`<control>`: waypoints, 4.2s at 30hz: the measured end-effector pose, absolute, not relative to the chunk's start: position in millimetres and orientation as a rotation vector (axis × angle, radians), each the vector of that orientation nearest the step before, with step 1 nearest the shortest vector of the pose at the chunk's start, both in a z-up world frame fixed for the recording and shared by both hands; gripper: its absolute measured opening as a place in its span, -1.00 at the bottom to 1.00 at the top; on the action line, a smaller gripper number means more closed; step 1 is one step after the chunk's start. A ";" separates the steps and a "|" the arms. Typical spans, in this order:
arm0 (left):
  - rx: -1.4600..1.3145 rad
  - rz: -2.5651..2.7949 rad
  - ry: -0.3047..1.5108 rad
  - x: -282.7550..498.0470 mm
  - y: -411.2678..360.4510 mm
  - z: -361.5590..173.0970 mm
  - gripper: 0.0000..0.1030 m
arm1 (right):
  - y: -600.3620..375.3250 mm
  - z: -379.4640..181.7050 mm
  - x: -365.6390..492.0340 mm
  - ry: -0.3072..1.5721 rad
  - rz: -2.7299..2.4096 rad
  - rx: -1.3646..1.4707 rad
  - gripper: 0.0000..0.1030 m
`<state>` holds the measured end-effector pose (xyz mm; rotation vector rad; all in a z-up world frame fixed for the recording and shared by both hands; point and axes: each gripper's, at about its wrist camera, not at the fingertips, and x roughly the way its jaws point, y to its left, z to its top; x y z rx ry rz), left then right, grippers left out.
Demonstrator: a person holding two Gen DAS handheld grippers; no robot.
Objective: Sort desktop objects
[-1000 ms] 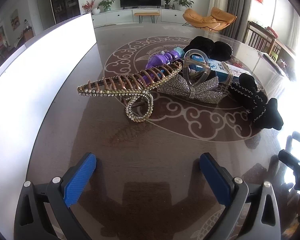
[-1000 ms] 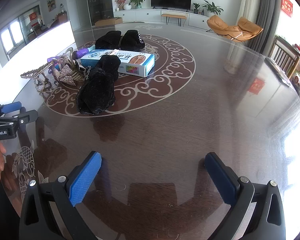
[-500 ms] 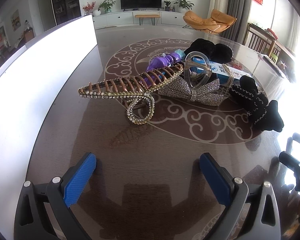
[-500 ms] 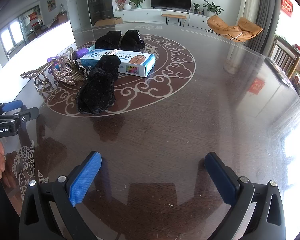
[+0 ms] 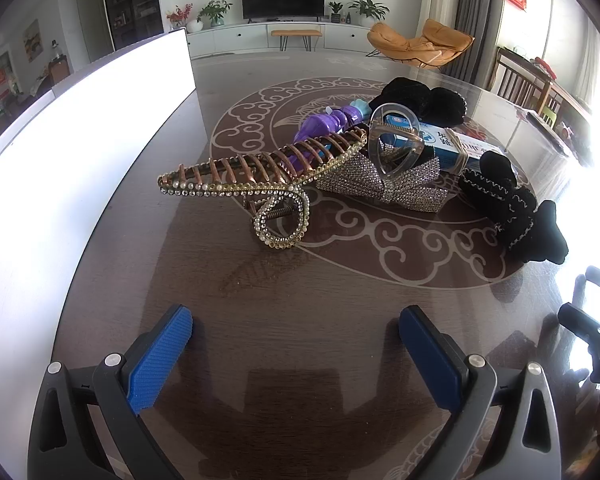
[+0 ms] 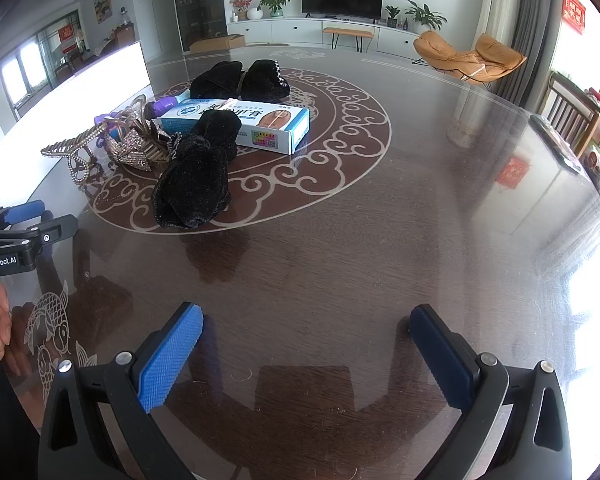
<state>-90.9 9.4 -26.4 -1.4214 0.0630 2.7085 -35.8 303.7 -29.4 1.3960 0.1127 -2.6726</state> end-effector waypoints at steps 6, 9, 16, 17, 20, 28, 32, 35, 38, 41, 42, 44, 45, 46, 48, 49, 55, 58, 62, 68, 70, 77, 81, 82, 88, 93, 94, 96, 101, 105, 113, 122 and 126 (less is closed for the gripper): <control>-1.421 2.709 0.063 -91.0 9.4 -26.5 1.00 | 303.7 -29.5 -35.8 0.113 -2.673 1.396 1.00; -1.421 2.709 0.063 -91.0 9.4 -26.5 1.00 | 303.7 -29.7 -36.0 0.112 -2.672 1.396 1.00; -1.420 2.709 0.064 -91.1 9.6 -26.5 1.00 | 303.5 -29.8 -36.1 0.115 -2.674 1.397 1.00; -1.420 2.709 0.063 -90.9 9.7 -26.5 1.00 | 303.5 -30.2 -35.9 0.115 -2.674 1.397 1.00; -1.420 2.709 0.063 -91.0 9.6 -26.5 1.00 | 303.6 -30.4 -36.0 0.115 -2.674 1.397 1.00; -1.419 2.709 0.060 -90.5 9.7 -26.4 1.00 | 303.6 -30.3 -35.9 0.115 -2.674 1.397 1.00; -1.418 2.707 0.060 -89.3 9.9 -25.4 1.00 | 303.6 -30.4 -35.9 0.115 -2.674 1.397 1.00; -1.417 2.707 0.061 -88.2 10.7 -24.6 1.00 | 303.7 -30.6 -35.9 0.115 -2.673 1.396 1.00; -1.416 2.708 0.062 -87.6 10.9 -24.4 1.00 | 304.3 -30.8 -35.9 0.112 -2.672 1.394 1.00; -1.416 2.708 0.062 -87.6 11.0 -24.4 1.00 | 304.3 -30.8 -35.9 0.112 -2.672 1.394 1.00; -1.416 2.708 0.062 -88.0 11.2 -24.4 1.00 | 304.3 -30.8 -35.9 0.113 -2.671 1.394 1.00; -1.416 2.706 0.063 -87.5 11.0 -24.5 1.00 | 304.3 -30.9 -35.9 0.113 -2.671 1.394 1.00; -1.414 2.702 0.061 -87.0 10.6 -24.2 1.00 | 304.2 -30.8 -35.9 0.113 -2.672 1.394 1.00; -1.414 2.697 0.063 -86.7 10.5 -24.1 1.00 | 304.1 -30.8 -35.9 0.112 -2.672 1.394 1.00; -1.411 2.686 0.071 -84.2 10.2 -23.8 1.00 | 304.2 -30.8 -35.9 0.112 -2.672 1.394 1.00; -1.409 2.678 0.070 -84.0 9.4 -23.3 1.00 | 304.4 -31.0 -36.0 0.112 -2.672 1.394 1.00; -1.293 2.765 0.092 -91.9 10.7 15.2 1.00 | 304.4 -31.0 -35.9 0.114 -2.672 1.394 1.00; -1.120 2.833 0.133 -109.4 17.0 55.9 1.00 | 304.5 -31.0 -36.0 0.113 -2.671 1.394 1.00; -1.231 2.699 0.188 -159.4 22.2 48.5 1.00 | 304.4 -31.1 -36.0 0.114 -2.671 1.393 1.00; -1.296 2.478 0.439 -146.4 43.7 0.9 1.00 | 304.4 -31.1 -36.0 0.112 -2.671 1.393 1.00; -1.283 2.376 0.340 -128.9 39.7 -0.5 0.91 | 304.3 -31.2 -35.9 0.113 -2.672 1.393 1.00; -1.288 2.456 0.145 -117.9 14.3 10.6 0.81 | 304.6 -31.3 -36.0 0.113 -2.671 1.393 1.00; -1.345 2.488 0.155 -129.6 25.5 4.6 0.81 | 304.6 -31.2 -36.0 0.113 -2.671 1.392 1.00; -1.360 2.521 0.209 -132.6 30.7 0.7 0.81 | 304.6 -31.3 -36.0 0.113 -2.671 1.392 1.00; -1.368 2.597 0.165 -133.3 28.7 -2.8 -0.31 | 304.6 -31.4 -36.0 0.114 -2.671 1.392 1.00; -1.318 2.644 0.055 -101.6 5.6 13.0 -0.31 | 304.4 -31.5 -36.0 0.113 -2.670 1.392 1.00; -1.316 2.644 0.033 -95.2 0.2 15.9 -0.31 | 304.5 -31.6 -36.1 0.113 -2.669 1.392 1.00; -1.310 2.647 -0.006 -83.0 -8.0 19.8 -0.31 | 304.7 -30.3 -36.5 0.108 -2.666 1.390 1.00; -1.288 2.655 -0.091 -64.0 -24.4 31.2 -0.31 | 293.7 -6.0 -57.5 -0.144 -2.460 1.322 0.98; -1.255 2.672 -0.136 -49.8 -36.2 48.5 -0.31 | 250.9 19.8 -101.9 0.001 -2.439 1.287 0.98; -1.174 2.729 -0.236 -18.8 -86.2 94.8 -0.31 | 216.2 -2.2 -135.8 0.265 -2.342 1.514 -0.40; -1.166 2.906 -0.410 -33.4 -208.8 144.8 -0.31 | 182.4 94.8 -98.8 0.188 -2.342 1.265 -0.40; -1.270 3.002 -0.421 -47.5 -266.1 146.6 -0.31 | 101.5 138.1 -91.0 0.138 -2.219 1.089 -0.40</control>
